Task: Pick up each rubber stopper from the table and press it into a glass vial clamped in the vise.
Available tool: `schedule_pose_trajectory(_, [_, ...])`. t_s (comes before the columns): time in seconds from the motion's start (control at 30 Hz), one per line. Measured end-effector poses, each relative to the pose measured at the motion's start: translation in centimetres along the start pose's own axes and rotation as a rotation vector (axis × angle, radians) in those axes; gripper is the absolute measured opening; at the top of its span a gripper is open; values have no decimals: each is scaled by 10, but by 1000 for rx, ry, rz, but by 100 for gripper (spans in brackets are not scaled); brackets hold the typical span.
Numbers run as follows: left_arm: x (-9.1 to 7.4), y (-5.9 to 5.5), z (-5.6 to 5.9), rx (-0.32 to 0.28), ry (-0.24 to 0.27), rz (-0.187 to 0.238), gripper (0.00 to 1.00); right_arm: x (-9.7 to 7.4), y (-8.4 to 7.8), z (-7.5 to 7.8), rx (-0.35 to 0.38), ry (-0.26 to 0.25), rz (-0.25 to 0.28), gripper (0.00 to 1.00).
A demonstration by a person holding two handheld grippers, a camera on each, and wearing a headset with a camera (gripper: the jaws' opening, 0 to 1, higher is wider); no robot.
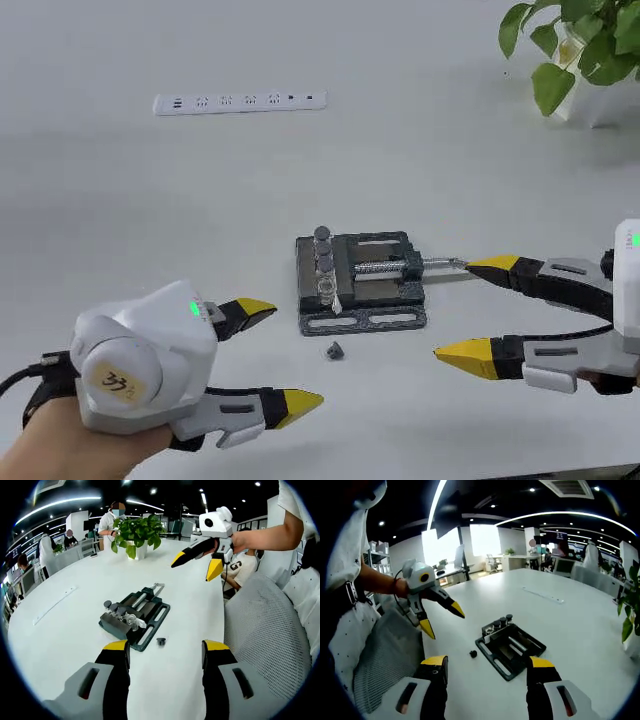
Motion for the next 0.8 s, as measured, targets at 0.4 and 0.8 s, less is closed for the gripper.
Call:
schedule_pose_trajectory(0.4, [31, -12, -8, -39, 2, -83, 36, -3, -12, -1, 33, 23, 61, 67])
schedule_pose_trajectory(0.8, [58, -26, -15, -49, 10, -175, 25, -9, -28, 9, 31, 28, 53, 69])
Point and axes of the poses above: the centre of the closed fingertips' face, and the gripper's own axes: x roughly forward along the fingers, z roughly to its right, y roughly out of its top, the point moved 5 cm from there along -x, roughly backward along the fingers, and after that the axes turned 8 degrees about -y, right-handed, at the moved point
